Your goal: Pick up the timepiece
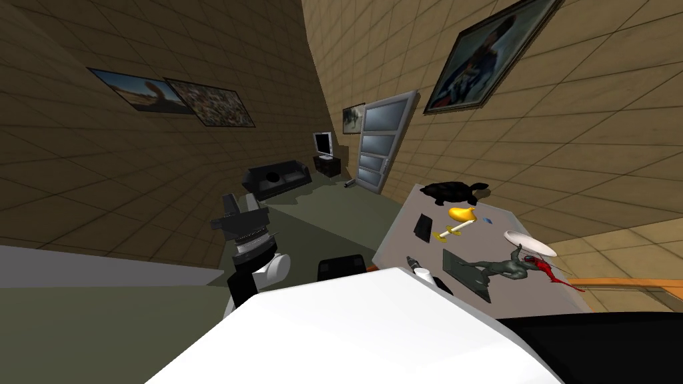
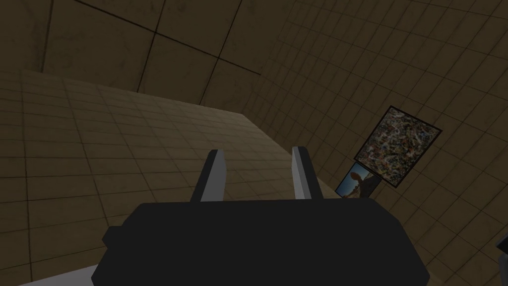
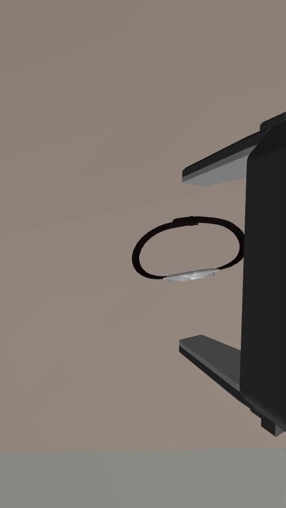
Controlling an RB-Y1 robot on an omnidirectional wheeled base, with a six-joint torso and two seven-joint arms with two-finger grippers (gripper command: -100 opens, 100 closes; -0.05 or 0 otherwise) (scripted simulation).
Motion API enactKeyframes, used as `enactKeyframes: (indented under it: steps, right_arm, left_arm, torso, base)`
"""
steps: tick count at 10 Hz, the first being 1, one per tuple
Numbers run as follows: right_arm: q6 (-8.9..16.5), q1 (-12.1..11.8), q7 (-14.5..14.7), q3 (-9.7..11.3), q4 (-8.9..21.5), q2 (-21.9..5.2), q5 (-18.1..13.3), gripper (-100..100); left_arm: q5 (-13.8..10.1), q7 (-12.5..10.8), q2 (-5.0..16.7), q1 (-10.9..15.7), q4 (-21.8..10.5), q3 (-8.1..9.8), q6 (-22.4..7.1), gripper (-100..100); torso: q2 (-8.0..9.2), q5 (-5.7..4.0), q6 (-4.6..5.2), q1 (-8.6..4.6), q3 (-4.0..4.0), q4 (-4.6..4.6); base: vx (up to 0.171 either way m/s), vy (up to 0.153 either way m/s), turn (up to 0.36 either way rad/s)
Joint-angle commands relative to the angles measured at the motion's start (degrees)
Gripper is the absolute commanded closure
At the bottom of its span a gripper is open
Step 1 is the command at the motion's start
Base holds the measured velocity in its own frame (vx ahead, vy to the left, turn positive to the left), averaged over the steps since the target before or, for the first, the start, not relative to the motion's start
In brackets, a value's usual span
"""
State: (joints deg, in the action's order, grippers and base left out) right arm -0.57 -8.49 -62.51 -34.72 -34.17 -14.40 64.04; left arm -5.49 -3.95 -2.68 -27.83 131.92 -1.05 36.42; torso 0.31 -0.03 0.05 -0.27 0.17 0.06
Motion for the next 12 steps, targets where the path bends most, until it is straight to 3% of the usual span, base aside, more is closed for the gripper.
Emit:
enactKeyframes:
  steps: [1,4,5,9,10,11,12]
  right_arm:
    - [-0.05,0.84,0.86,-2.37,0.19,0.96,-1.45,-100]
    - [-0.36,0.8,0.39,-1.64,0.4,0.73,-1.17,-100]
    - [-0.26,0.81,0.54,-1.77,0.36,0.76,-1.22,100]
    - [-0.25,0.84,0.58,-1.71,0.34,0.75,-1.25,100]
    - [-0.25,0.83,0.58,-1.72,0.35,0.76,-1.24,0]
    - [1.57,-0.82,0.45,-1.81,-1.68,0.19,-1.11,100]
    - [2.11,-1.37,0.31,-1.62,-2.3,-0.07,-0.99,100]
  left_arm:
    - [0.0,0.0,0.0,0.0,0.0,0.0,0.0,0]
    - [0.0,0.0,-0.01,-0.01,0.0,0.0,0.0,0]
    - [0.0,0.0,-0.01,-0.01,0.0,-0.01,0.0,0]
    - [0.0,0.0,-0.01,-0.01,0.0,-0.01,0.0,0]
    - [0.0,0.0,-0.01,-0.01,0.0,-0.01,0.0,0]
    - [0.0,0.0,-0.01,-0.01,0.0,-0.01,0.0,0]
    - [0.0,0.0,-0.01,-0.02,0.0,-0.01,0.0,0]
  torso:
    - [0.0,0.0,0.0,0.0,0.0,0.0]
    - [-0.22,0.07,0.02,0.33,-0.12,-0.05]
    - [-0.23,0.08,0.02,0.35,-0.14,-0.05]
    - [-0.24,0.07,0.06,0.33,-0.15,-0.07]
    - [-0.24,0.07,0.06,0.33,-0.14,-0.06]
    - [-0.24,0.07,0.06,0.33,-0.14,-0.06]
    - [-0.32,0.11,0.12,0.51,-0.19,-0.09]
  base:
    - [-0.038,-0.061,0.024]
    - [-0.004,-0.008,-0.003]
    - [0.0,0.0,0.0]
    - [0.0,0.0,0.0]
    - [0.0,0.0,0.0]
    - [0.043,0.054,-0.085]
    - [0.059,0.095,-0.097]
